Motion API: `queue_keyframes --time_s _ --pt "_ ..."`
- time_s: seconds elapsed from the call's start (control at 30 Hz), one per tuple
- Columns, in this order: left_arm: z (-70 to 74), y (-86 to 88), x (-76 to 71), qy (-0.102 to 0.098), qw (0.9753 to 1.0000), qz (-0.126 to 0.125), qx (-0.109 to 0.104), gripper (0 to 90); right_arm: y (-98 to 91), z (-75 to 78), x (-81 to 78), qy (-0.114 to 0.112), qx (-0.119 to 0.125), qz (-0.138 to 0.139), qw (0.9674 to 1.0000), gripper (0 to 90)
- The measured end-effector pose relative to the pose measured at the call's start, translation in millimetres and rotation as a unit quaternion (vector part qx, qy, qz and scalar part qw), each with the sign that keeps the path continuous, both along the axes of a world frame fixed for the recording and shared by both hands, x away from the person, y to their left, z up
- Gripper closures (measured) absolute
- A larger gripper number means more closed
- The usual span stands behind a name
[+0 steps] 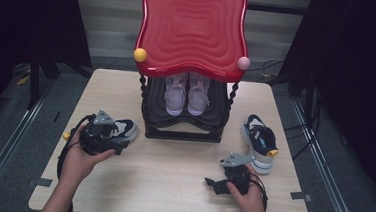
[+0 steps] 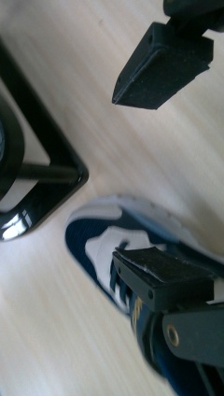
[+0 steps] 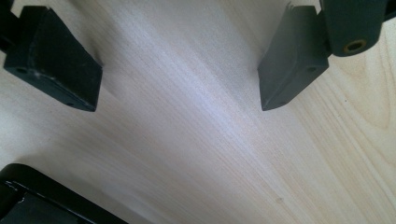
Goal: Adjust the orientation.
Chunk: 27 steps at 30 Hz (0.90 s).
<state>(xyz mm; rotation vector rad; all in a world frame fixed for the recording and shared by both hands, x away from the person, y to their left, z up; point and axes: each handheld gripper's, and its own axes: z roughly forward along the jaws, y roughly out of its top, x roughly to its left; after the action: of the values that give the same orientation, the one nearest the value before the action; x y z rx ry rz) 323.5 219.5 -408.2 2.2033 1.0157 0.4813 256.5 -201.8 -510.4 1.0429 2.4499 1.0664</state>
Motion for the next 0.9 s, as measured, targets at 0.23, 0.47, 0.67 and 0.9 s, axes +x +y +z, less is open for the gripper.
queue_keyframes --time_s 0.23,0.47,0.67,0.9 --pt "-5.2 18.6 6.2 -0.008 0.9992 0.031 0.024 19.5 0.0 -0.2 0.1 -0.001 0.001 0.0 1.0 12.9" --pt "-22.9 29.0 8.5 0.013 0.9974 0.044 0.056 33.4 0.0 -0.2 0.1 -0.001 0.0 0.0 1.0 12.9" --pt "-32.7 30.8 13.8 0.031 0.996 0.053 0.064 61.9 0.0 -0.2 0.1 -0.001 0.001 0.0 1.0 12.9" --pt "-29.8 27.0 18.0 0.029 0.995 0.081 0.05 80.6 0.0 -0.2 0.1 -0.001 0.001 0.0 1.0 12.9"
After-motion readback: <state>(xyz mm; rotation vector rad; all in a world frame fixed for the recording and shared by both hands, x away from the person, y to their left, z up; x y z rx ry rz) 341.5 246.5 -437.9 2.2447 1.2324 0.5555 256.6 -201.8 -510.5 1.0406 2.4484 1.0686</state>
